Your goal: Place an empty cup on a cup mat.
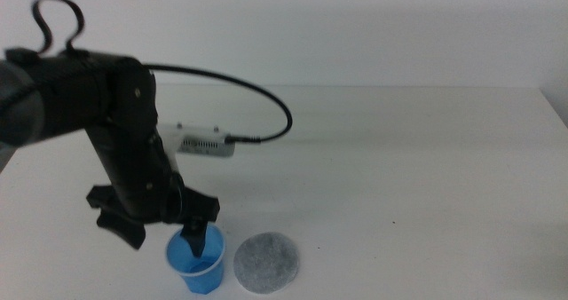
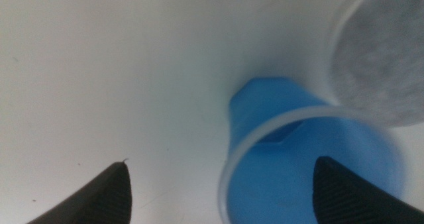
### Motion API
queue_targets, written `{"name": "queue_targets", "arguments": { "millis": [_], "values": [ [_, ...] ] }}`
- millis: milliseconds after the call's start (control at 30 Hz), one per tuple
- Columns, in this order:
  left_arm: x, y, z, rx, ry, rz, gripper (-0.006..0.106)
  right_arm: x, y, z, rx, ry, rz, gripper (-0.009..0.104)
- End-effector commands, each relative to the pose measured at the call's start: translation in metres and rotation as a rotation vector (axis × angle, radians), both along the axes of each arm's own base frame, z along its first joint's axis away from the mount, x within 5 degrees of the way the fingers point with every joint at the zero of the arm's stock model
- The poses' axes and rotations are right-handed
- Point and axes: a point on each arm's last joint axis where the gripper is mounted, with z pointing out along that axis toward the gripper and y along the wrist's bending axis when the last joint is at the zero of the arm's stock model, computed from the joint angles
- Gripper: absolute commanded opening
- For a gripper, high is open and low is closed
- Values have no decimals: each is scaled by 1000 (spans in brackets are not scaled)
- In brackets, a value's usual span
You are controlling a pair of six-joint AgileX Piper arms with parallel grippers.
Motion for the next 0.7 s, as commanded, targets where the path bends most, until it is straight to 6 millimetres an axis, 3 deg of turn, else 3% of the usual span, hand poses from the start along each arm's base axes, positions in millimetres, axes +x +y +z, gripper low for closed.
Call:
{"name": "queue_targets", "arguments": {
  "millis": [0, 100, 200, 267, 467, 500, 667],
  "values": [
    [-1, -1, -10, 2, 12, -4, 94, 0, 0, 0, -11, -8, 2, 93],
    [-1, -1, -20, 10, 31, -2, 90, 0, 0, 0, -11, -8, 2, 93],
    [0, -1, -26, 19, 53, -1, 77, 0, 0, 0, -11, -8, 2, 93],
    [0, -1, -26, 19, 53, 1, 63, 0, 0, 0, -11, -8, 2, 93],
    [-2, -4, -24, -13, 68, 29, 2, 0, 0, 0, -11, -8, 2, 93],
    [-2, -5, -21, -24, 72, 35, -2, 0, 0, 0, -11, -8, 2, 93],
    [-5, -19, 9, -83, 50, 40, -2, 0, 0, 0, -11, -8, 2, 93]
  ]
}}
